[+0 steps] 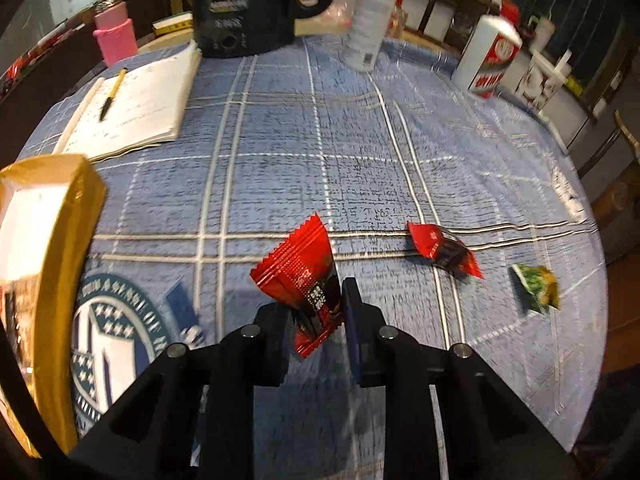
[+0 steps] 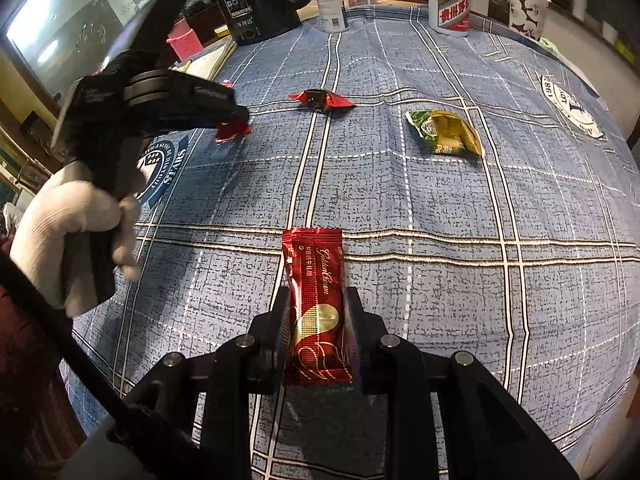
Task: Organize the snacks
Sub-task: 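Carry the red candy and chocolate bar over the tray and open both tools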
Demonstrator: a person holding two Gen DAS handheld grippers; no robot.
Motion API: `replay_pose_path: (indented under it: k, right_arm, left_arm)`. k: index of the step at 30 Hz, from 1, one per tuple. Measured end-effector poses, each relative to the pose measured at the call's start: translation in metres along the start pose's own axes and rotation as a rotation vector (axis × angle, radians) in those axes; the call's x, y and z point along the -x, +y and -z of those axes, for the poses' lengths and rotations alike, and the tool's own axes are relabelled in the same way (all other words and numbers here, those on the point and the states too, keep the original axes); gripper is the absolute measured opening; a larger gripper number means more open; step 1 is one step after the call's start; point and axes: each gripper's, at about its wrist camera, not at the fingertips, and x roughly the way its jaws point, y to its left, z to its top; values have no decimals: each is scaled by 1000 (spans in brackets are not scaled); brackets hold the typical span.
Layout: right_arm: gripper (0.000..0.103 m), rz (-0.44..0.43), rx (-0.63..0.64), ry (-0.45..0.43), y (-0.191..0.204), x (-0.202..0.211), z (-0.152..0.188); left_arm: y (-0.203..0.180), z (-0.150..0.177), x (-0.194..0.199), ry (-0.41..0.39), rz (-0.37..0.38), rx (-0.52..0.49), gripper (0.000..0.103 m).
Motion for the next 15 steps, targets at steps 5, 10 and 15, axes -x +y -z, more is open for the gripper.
replay_pose_path:
  k: [5, 10, 15]
  right_arm:
    - [25, 8, 5, -19, 8, 5, 0]
    - [25, 9, 28, -40, 22, 8, -3]
    - [25, -10, 66, -47, 45, 6, -8]
  left_arm:
    - [4, 22, 57, -144, -21, -25, 24]
    - [2, 48, 134, -356, -137, -118, 24]
    - [11, 66, 189, -506, -247, -162, 25]
